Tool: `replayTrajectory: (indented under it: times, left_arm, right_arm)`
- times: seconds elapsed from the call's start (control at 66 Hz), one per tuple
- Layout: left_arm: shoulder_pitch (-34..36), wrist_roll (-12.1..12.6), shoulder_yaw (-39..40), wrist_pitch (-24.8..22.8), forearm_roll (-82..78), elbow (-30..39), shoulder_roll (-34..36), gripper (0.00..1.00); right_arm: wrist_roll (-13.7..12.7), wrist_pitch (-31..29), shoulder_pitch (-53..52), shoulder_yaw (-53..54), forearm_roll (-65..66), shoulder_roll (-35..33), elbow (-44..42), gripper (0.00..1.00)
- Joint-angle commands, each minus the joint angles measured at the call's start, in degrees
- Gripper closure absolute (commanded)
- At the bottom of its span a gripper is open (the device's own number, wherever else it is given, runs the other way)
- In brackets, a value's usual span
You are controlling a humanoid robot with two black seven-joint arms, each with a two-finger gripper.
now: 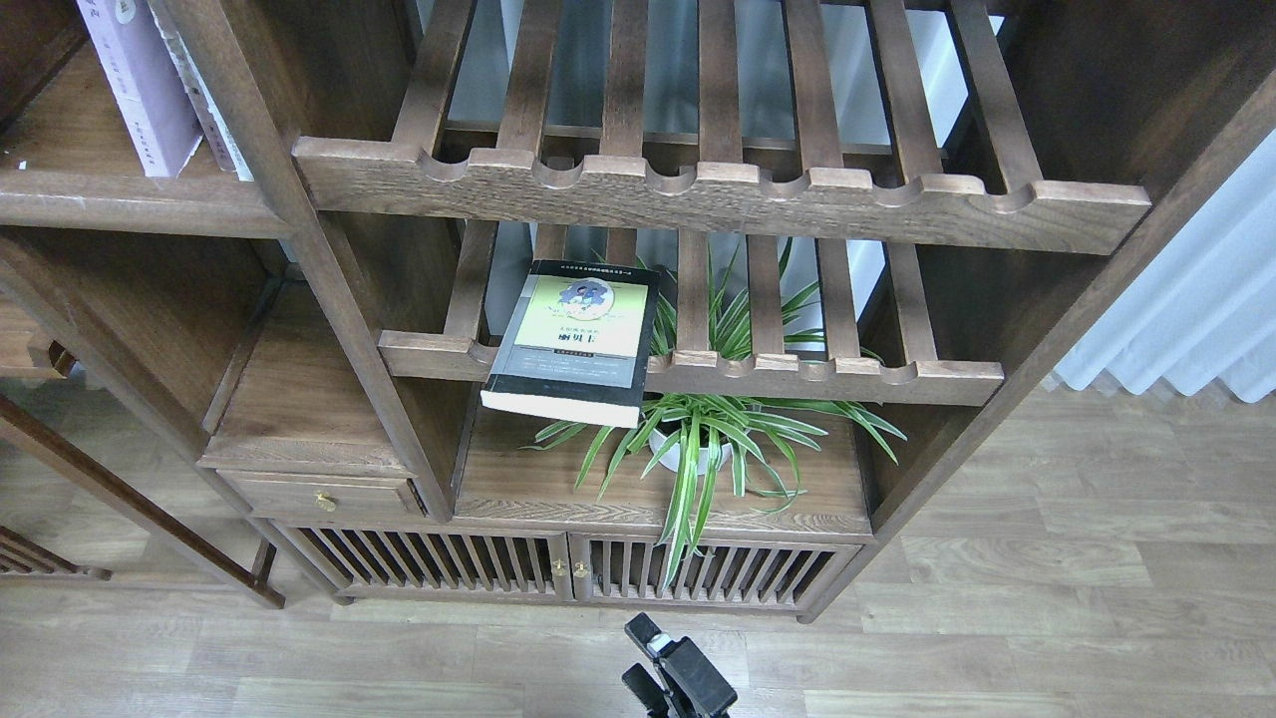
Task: Organize books on shelf
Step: 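Place the red book on the side shelf and withdraw the left gripper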
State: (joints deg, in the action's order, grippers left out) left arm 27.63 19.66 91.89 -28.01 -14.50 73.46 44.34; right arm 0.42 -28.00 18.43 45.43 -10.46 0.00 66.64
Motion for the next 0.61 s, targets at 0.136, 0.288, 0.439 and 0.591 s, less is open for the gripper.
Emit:
replayTrajectory:
  times: [0.136, 0.288, 0.439, 0.591]
  left_arm:
    - [-14.44, -0.41, 5.76, 0.01, 2.63, 6.6, -0.57, 0.48]
    - [-19.72, -0.42, 5.76, 0.01, 5.0, 7.66, -2.06, 0.48]
    - [-23.32, -0.33, 5.76, 0.01, 5.36, 8.1, -5.49, 0.46]
    - [-26.14, -0.41, 4.88, 0.01, 5.44, 8.36, -8.39, 0.42]
  right_arm:
    - [0.1, 0.0, -1.38, 0.1, -0.26, 0.0, -1.95, 0.0]
    - [0.1, 0.0, -1.73, 0.1, -0.53, 0.0, -2.12, 0.0]
    - [0.19, 0.0, -2.0, 0.1, -0.53, 0.0, -2.56, 0.0]
    - [0.19, 0.0, -2.7, 0.1, -0.62, 0.0, -3.44, 0.0]
